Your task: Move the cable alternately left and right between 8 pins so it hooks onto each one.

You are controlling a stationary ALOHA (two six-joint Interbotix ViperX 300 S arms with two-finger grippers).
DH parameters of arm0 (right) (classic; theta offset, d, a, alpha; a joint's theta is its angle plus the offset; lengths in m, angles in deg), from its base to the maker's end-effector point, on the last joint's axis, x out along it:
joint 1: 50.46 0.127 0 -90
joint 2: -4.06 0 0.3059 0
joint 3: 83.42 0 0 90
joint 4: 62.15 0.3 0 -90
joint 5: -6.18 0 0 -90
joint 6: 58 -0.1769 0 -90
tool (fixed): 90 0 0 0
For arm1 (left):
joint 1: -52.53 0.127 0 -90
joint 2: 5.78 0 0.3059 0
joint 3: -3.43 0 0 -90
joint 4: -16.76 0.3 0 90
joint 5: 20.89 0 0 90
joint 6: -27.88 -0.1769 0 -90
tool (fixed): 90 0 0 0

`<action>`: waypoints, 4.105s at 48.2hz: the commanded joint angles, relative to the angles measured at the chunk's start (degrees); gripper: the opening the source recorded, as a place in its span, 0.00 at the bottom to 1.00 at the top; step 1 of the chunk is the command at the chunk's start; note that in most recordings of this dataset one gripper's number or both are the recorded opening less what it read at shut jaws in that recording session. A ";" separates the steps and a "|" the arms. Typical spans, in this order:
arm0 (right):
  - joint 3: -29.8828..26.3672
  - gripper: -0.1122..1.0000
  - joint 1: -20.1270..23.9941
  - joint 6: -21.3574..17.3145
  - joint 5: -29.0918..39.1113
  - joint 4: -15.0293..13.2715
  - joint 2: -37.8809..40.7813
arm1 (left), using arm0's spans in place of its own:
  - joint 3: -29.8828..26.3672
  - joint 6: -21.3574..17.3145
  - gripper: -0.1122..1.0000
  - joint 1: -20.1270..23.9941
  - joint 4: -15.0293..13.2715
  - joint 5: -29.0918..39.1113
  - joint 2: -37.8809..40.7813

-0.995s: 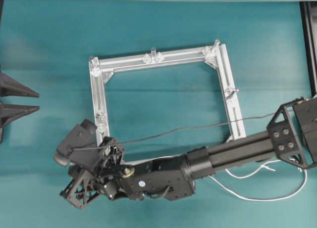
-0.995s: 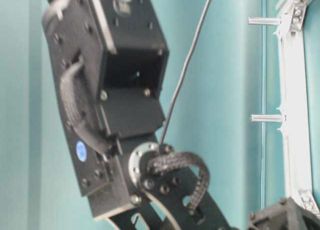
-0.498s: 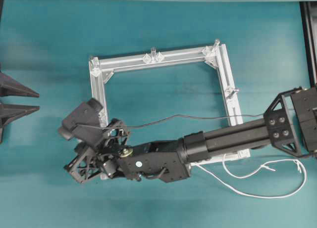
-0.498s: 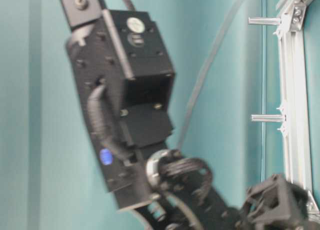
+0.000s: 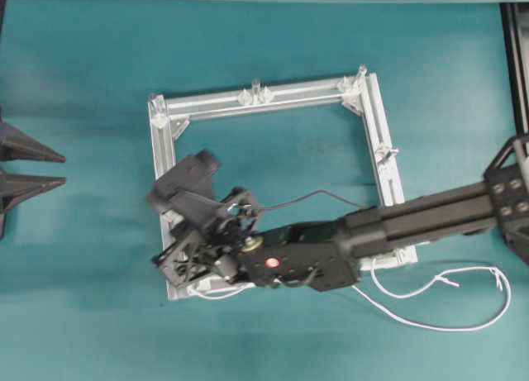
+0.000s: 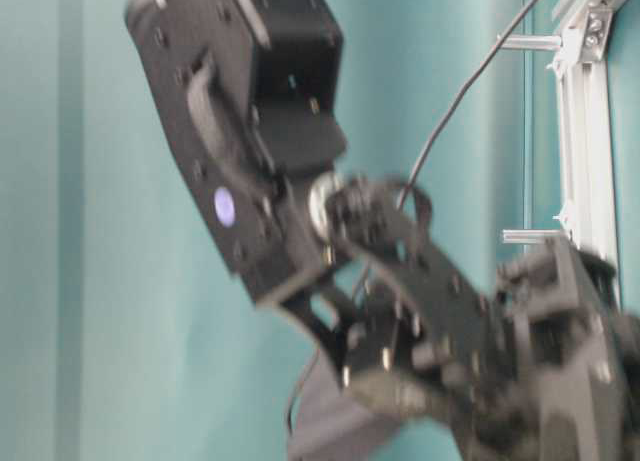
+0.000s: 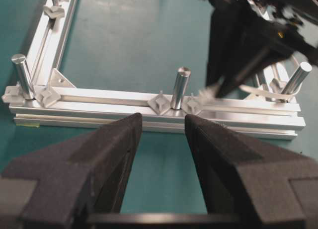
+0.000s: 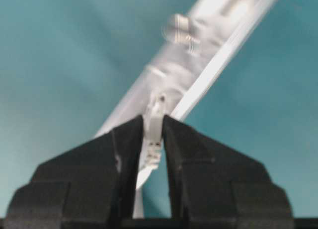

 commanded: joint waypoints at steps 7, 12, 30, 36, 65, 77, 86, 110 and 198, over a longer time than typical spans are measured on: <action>5.01 0.24 -2.11 -4.04 -1.14 -2.72 -6.50 | -0.53 0.44 0.57 -0.09 0.18 -0.53 0.35; 6.15 0.24 -3.78 -3.87 -2.11 -2.99 -7.12 | -0.53 0.44 0.57 -0.18 0.09 -0.53 0.35; 5.71 0.24 -12.39 4.57 -9.93 -2.55 -7.03 | -0.53 0.44 0.57 -0.18 0.18 -0.44 0.35; 5.19 0.24 -14.59 7.47 -10.28 -2.02 -6.86 | -0.53 0.44 0.57 -0.09 0.09 -0.53 0.35; -8.61 0.24 -15.29 18.19 -13.01 4.22 2.02 | -0.62 0.44 0.57 -0.18 0.09 -0.44 0.35; -15.73 0.24 -14.68 22.24 -12.83 6.50 5.80 | -0.53 0.44 0.57 -0.18 0.18 -0.44 0.44; -21.18 0.24 -14.68 22.68 -12.83 7.38 9.23 | -0.53 0.44 0.57 -0.09 0.09 -0.53 0.44; -29.71 0.24 -16.70 24.96 -8.70 7.29 13.80 | -0.53 0.44 0.57 -0.09 0.09 -0.53 0.35; -7.38 0.24 -18.28 9.40 -11.16 2.37 -1.05 | -0.79 0.44 0.57 -0.09 0.09 -0.18 0.35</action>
